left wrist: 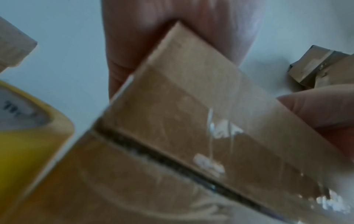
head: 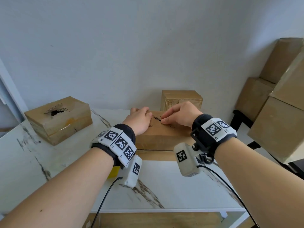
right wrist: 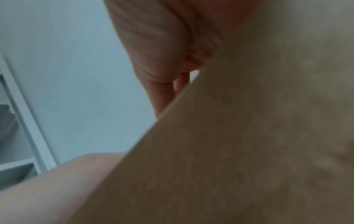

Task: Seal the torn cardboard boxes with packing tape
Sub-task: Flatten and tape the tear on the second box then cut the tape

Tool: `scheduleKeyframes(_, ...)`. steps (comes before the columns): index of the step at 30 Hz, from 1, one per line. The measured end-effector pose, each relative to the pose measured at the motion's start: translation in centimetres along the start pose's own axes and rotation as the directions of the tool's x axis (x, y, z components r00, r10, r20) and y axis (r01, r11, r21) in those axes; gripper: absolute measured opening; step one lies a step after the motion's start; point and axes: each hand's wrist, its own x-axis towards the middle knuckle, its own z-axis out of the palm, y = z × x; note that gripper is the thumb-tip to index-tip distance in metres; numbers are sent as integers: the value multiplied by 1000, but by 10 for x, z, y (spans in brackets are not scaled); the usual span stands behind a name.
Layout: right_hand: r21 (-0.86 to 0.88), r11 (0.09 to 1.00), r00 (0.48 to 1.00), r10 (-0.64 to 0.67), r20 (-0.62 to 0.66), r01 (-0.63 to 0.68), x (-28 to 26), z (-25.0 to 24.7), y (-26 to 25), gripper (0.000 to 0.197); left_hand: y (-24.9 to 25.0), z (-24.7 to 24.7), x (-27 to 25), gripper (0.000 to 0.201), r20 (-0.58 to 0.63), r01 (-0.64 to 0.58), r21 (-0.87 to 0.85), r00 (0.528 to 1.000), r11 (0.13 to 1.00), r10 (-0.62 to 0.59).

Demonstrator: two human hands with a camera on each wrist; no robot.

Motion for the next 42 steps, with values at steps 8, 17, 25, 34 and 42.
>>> scheduleKeyframes(8,-26,999,1000,-18,22,18,3,3,1,8,-2,0,2,50,12,6,19,1000,1000,-6)
scheduleKeyframes(17,143,987,997,75,4,-75,11,-8,11,15,-2,0,3,50,19,-13,19,1000,1000,13)
scheduleKeyframes(25,146,988,998,57,-10,-55,5,-7,16,11,-1,0,-4,35,-136,-212,70,966,975,220)
scheduleKeyframes(34,104,994,1000,-17,25,14,4,-8,22,10,-5,-1,-6,30,-139,-339,-196,939,920,316)
scheduleKeyframes(42,87,996,1000,-3,26,0,2,-9,18,13,-5,-1,-2,28,-161,-291,-289,954,912,254)
